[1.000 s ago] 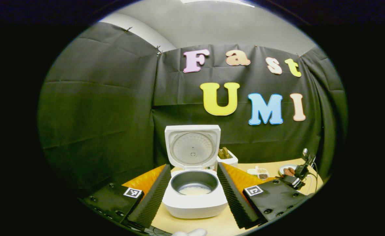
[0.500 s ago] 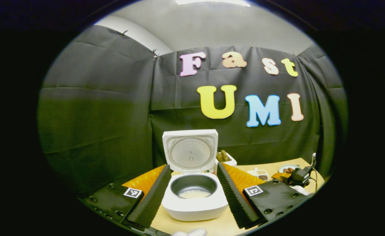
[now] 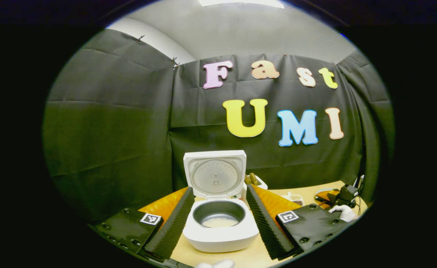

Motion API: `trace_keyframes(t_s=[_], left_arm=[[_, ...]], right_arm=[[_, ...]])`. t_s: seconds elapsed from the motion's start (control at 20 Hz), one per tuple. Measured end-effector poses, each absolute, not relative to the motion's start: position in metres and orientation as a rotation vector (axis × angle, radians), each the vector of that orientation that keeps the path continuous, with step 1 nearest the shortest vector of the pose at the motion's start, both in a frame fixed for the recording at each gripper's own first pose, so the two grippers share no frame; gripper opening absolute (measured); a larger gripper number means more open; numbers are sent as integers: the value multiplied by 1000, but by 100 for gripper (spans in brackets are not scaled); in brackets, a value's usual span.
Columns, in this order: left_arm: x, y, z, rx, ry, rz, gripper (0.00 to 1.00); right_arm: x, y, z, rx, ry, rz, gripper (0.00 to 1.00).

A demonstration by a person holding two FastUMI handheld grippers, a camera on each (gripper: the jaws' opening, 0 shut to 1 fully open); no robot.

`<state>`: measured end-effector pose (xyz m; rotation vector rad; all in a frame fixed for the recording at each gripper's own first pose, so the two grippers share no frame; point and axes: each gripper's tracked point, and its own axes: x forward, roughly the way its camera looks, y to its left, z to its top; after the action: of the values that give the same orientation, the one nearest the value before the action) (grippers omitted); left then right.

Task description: Close the left gripper, press the button to open the rice cooker; take a wooden spoon from the chopstick holder with the right hand, scoop a spoonful of rice and pour it into the rice cooker, then put the wooden spoon back into the chopstick holder.

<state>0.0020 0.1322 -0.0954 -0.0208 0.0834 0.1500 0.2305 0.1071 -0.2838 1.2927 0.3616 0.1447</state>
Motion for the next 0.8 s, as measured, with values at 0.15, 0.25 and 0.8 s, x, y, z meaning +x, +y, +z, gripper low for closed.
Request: trace_keyframes(t_s=[0.15,0.25,0.8], left_arm=[[2,135,-91,-17,77,152,99],[1,137,-92,-21,77,150,99],[-12,170,-99,-57,66,198,99]], right_arm=[[230,108,-270,1314,351,145,26],[228,114,-256,1307,345,156,26],[204,242,-134,1211,320,366,26]])
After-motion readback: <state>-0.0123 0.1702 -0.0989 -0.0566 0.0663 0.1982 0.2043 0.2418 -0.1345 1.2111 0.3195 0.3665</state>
